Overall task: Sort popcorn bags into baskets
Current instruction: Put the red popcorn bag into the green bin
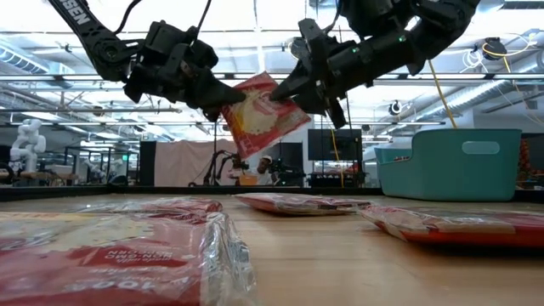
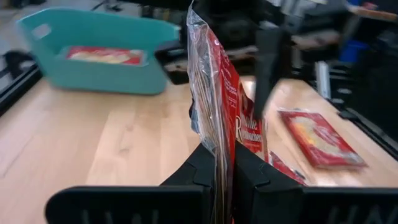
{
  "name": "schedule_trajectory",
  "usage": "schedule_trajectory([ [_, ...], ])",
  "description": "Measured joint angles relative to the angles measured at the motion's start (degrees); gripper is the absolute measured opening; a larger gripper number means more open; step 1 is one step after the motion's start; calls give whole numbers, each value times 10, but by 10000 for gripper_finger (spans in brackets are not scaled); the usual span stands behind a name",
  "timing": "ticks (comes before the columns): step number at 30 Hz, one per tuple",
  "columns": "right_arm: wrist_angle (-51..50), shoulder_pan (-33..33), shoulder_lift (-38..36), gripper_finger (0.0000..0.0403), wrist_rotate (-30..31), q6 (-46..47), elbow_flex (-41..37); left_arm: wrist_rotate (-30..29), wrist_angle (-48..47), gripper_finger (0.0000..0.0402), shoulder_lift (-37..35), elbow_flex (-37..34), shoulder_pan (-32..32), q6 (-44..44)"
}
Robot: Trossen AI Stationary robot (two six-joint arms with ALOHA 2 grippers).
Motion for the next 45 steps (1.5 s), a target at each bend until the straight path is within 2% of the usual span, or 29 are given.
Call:
schedule_trajectory([
  [7, -1, -9, 10, 18, 14, -15, 0, -21, -9, 22, 0, 0, -4, 5],
  [10, -7, -14, 6, 12, 11, -29, 0, -28, 0, 36, 0, 0, -9, -5],
  [12, -25, -22, -5, 17, -7, -43, 0, -42, 13, 62, 0, 0, -15, -27],
  [14, -83, -29, -27, 14, -15, -51, 0, -68, 12, 99, 0, 0, -27, -33],
  [21, -261, -74, -141, 8, -16, -68, 0, -246, 11, 230, 0, 0, -81, -54],
  [25, -396, -137, -221, 6, -13, -86, 21, -259, 14, 267, 0, 0, -106, -68],
  [29, -545, -219, -276, 5, -12, -111, 71, -274, 13, 270, 0, 0, -130, -70],
  [34, -679, -331, -310, 6, -17, -171, 127, -274, 14, 245, 0, 0, -154, -70],
  [40, -794, -451, -316, 7, -13, -189, 166, -274, 14, 212, 0, 0, -179, -70],
  [45, -837, -503, -309, 8, -15, -177, 156, -275, 14, 192, 0, 0, -195, -70],
])
